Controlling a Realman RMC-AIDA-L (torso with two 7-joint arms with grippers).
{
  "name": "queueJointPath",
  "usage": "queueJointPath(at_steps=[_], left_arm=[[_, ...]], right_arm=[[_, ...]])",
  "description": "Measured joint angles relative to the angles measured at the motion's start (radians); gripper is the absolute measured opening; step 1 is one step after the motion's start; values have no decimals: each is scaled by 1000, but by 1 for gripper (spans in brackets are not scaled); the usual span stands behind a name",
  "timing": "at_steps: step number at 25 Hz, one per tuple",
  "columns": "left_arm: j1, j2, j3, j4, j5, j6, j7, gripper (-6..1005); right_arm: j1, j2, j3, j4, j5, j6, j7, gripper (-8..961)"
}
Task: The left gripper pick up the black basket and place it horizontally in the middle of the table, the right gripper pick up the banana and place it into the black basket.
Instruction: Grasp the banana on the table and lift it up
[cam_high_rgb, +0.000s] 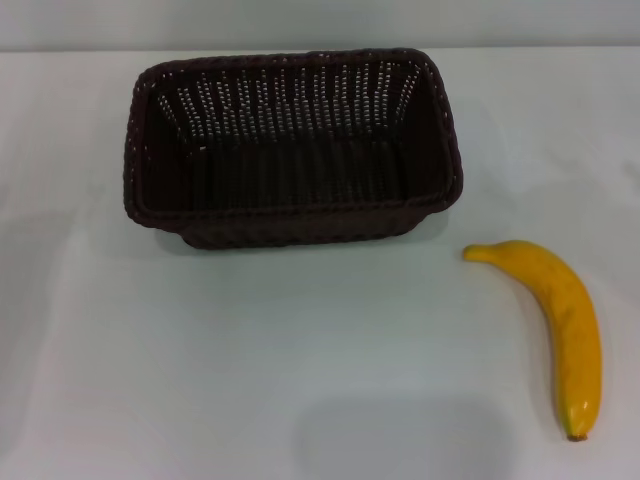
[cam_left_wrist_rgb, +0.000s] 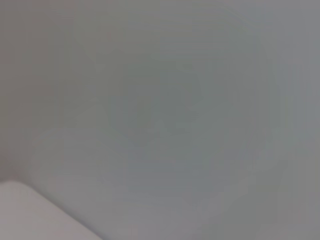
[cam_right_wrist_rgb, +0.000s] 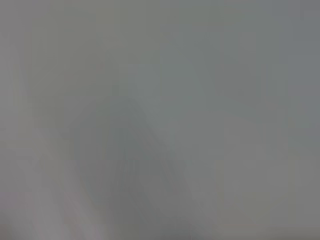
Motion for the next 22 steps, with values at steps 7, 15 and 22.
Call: queueJointPath(at_steps=[7, 15, 22], left_arm=[[-33, 1, -1, -91, -173, 22, 258, 861], [-55, 2, -1, -94, -217, 84, 300, 862], [-65, 1, -1, -105, -249, 92, 327, 862]], right_arm=[[8, 72, 3, -446, -426, 242, 351, 828], [-15, 112, -326, -894, -732, 200, 739, 774], [67, 116, -649, -1076, -1019, 199, 1041, 759]])
